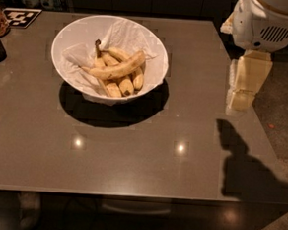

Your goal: Pick banana from white bowl

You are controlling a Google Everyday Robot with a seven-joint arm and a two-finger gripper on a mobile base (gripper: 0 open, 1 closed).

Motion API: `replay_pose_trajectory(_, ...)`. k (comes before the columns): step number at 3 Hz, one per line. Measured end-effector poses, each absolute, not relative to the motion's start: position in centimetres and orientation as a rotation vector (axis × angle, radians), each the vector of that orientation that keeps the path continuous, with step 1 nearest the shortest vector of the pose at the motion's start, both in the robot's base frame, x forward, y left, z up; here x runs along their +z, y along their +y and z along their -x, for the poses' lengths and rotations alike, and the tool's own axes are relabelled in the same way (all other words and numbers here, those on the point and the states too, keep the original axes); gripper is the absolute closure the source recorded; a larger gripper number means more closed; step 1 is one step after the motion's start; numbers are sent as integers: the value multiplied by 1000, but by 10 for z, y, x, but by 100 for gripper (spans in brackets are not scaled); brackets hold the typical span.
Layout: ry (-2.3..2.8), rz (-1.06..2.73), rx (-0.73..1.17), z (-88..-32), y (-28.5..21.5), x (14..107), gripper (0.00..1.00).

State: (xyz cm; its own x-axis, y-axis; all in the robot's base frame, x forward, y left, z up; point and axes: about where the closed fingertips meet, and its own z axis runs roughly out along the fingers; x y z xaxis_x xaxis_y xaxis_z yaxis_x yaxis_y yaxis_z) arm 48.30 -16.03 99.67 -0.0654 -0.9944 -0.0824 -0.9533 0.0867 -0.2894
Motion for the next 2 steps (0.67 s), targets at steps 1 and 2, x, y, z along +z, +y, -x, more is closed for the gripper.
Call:
replay_pose_trajectory(1,2099,1934,-205,-497,-149,993,0)
replay_pose_trajectory(2,2090,1993,-237,-528,-128,989,0)
